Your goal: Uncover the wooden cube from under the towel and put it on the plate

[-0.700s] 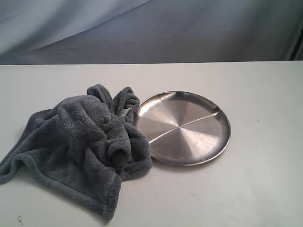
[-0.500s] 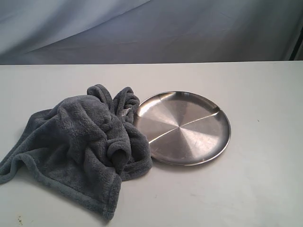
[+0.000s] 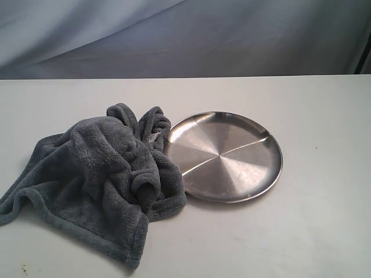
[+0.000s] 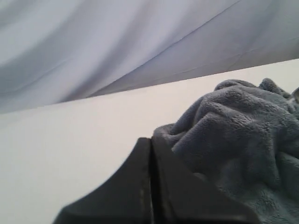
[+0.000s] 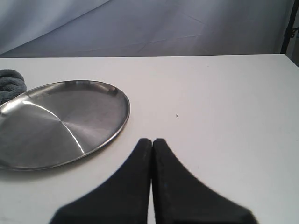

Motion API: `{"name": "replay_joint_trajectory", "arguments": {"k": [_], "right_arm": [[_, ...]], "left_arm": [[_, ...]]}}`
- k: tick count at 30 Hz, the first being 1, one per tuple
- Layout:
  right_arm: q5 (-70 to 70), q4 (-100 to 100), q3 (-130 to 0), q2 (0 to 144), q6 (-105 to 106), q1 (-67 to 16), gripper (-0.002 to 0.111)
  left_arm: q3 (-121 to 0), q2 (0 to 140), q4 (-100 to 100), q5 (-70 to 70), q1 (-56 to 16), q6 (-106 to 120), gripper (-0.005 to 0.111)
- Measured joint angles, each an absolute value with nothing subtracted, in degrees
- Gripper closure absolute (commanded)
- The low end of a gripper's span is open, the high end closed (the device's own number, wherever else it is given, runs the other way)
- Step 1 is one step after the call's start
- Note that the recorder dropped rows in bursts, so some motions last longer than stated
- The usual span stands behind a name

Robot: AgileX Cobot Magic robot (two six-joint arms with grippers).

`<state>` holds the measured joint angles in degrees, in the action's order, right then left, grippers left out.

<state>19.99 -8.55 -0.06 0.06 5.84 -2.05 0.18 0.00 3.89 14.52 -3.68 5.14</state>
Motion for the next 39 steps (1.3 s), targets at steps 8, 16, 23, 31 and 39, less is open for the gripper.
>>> {"name": "replay_joint_trajectory", "arguments": {"k": [8,16,23,31,39], "right_arm": [[20.0,-8.5,-0.1,0.1,5.8,-2.1,0.108],[20.0,-8.5,-0.1,0.1,5.8,-2.1,0.108],[20.0,-8.5,-0.1,0.1,5.8,-2.1,0.108],[20.0,-8.5,-0.1,0.1,5.8,-2.1,0.108],[20.0,-8.5,-0.1,0.1,5.8,-2.1,0.108]], "left_arm": [[0.2,0.0,4.9,-12.7,-3.7,-6.5,0.107],[-5.0,0.0,-18.6,-29.0,-3.7,-5.6,0.107],[-25.3,8.2,-25.5,1.5,-3.6,24.2,0.107],[-41.3,26.8,-17.2,28.3,-3.6,29.5,0.107],[-45.2,46.4,-11.9,44.1,-3.6,18.1,0.107]]}}
